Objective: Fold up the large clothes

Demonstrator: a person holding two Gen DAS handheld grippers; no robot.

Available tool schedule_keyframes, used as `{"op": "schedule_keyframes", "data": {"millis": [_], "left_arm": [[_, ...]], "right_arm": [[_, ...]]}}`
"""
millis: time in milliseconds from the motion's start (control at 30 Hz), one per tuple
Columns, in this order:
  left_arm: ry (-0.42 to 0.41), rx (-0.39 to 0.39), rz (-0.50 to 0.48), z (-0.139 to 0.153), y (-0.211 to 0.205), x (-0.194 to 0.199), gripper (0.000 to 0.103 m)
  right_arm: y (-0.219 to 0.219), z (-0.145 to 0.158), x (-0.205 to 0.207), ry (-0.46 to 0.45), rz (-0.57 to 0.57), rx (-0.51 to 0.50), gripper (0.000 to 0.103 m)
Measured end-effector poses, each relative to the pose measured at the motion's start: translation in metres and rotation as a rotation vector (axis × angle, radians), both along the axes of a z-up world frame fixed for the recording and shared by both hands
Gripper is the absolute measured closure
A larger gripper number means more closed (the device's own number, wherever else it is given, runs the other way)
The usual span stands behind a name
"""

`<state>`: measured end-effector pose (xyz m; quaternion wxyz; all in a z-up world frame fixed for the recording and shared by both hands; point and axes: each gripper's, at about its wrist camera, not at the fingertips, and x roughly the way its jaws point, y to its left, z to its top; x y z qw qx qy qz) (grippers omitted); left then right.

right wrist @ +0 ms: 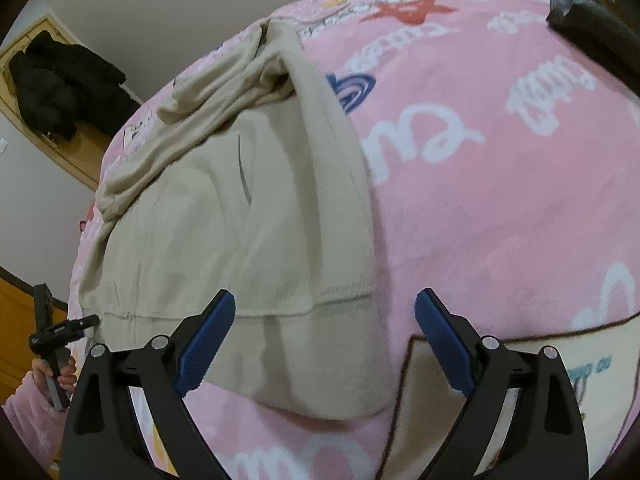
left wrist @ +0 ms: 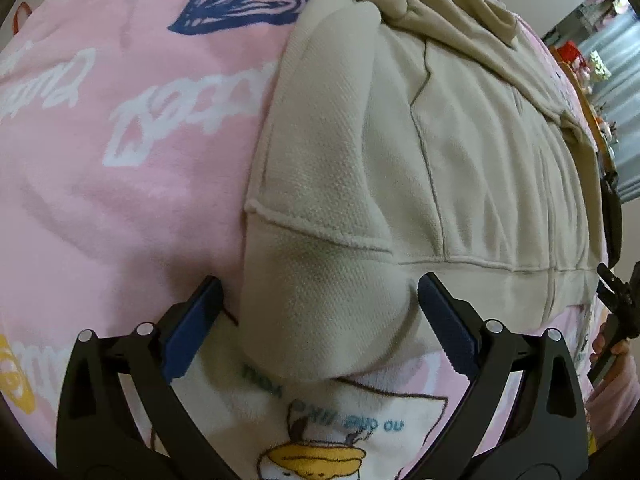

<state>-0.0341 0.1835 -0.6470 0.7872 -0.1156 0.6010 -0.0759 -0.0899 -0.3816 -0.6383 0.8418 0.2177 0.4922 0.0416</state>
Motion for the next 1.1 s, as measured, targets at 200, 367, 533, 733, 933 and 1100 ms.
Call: {"op": "schedule_keyframes", "data": {"millis": [200,367,533,733,933,1100], "left_arm": [[-0.002,0.006,-0.024,-0.001,0.001,0.000,0.008],[-0.013,-0.024,-0.029,0.003,0.001,-0.009,0.008],[-0.026,-0.058,-0.032,0.005,0.001,-0.017,0.008],[-0.042,-0.089,0.004,0.009,0.000,-0.016,0.020],[-0.009,-0.039,-0.015,0.007,-0.009,-0.009,0.049],[-0.020,-0.032,-0.036,0.013,-0.012,-0.009,0.075]], "right_arm": [[0.005,-0.005,0.003,-0.005,0.032,-0.032,0.012],[0.007,-0.005,0.003,-0.006,0.030,-0.014,0.008],[0.013,-0.008,0.003,-0.005,0.045,-0.038,0.008],[0.025,-0.005,0.000,-0.017,0.100,-0.010,0.012],[0.034,-0.006,0.001,-0.003,0.124,-0.073,0.038],[0.026,-0.004,-0.001,0.007,0.119,-0.076,0.061]]}}
